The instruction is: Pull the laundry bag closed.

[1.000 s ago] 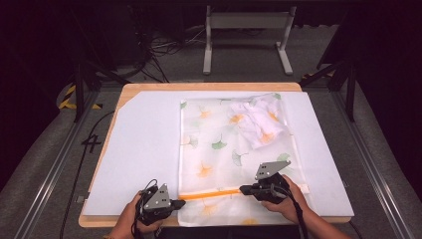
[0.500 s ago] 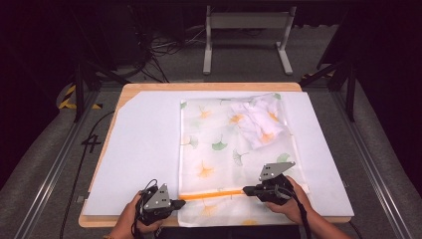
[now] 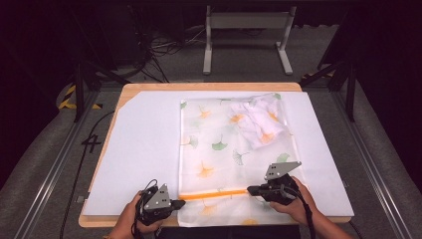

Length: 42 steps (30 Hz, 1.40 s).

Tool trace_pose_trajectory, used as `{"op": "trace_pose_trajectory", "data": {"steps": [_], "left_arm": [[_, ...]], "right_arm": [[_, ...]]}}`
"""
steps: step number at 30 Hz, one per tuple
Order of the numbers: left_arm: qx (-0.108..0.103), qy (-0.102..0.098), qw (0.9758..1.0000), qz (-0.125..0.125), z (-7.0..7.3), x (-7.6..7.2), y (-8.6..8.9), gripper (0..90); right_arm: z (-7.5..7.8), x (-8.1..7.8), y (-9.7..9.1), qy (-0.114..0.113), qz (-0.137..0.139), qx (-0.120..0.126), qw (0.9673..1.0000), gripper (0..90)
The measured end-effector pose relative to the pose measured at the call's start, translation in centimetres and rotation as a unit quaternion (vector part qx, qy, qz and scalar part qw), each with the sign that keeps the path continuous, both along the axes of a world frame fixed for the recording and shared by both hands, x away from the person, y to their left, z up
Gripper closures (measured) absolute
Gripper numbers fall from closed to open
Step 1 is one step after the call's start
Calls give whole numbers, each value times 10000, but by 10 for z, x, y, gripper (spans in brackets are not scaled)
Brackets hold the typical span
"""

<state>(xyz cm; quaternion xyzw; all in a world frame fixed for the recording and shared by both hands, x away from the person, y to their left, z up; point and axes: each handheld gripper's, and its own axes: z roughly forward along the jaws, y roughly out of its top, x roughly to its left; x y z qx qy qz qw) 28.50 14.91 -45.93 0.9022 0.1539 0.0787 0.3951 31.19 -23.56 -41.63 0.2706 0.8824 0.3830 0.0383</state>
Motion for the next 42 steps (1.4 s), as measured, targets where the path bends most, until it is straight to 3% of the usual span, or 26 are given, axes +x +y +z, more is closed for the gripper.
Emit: {"op": "trace_pose_trajectory", "data": {"steps": [42], "left_arm": [[-20,29,10000,-26,0,1,1,900]], "right_arm": [[-5,-4,-30,46,-316,-2,9995,900]]}}
